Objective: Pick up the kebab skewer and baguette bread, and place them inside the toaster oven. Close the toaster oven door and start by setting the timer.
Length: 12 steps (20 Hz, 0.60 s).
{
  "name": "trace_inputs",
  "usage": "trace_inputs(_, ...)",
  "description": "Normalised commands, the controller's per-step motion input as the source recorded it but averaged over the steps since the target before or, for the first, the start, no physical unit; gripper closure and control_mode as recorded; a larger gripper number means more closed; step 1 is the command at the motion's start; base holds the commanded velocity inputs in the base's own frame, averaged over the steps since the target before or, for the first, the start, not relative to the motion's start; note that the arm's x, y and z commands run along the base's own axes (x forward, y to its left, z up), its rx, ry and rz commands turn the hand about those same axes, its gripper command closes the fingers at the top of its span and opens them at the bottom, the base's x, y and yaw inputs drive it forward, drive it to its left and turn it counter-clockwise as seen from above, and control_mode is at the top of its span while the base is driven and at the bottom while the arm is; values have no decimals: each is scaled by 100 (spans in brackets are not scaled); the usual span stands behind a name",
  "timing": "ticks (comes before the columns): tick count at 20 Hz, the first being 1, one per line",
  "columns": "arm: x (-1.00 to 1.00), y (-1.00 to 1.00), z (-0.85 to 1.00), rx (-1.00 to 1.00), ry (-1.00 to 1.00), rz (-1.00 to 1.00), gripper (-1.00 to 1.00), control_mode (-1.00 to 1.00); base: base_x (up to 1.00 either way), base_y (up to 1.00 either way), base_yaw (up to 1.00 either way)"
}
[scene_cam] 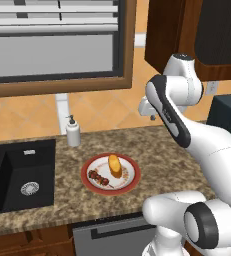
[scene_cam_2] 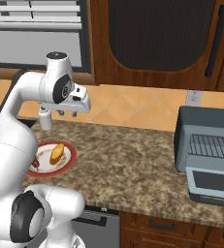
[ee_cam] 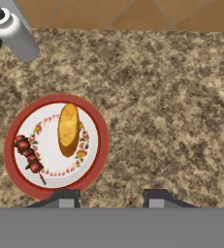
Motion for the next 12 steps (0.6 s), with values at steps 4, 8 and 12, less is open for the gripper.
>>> trace_inputs(4, 0, 0, 0, 0, 0, 0, -100, 100, 0, 0, 0)
trace_inputs(8, 0, 0, 0, 0, 0, 0, -100, 100, 0, 0, 0)
trace_inputs(12, 0, 0, 0, 0, 0, 0, -100, 100, -1, -15, -1)
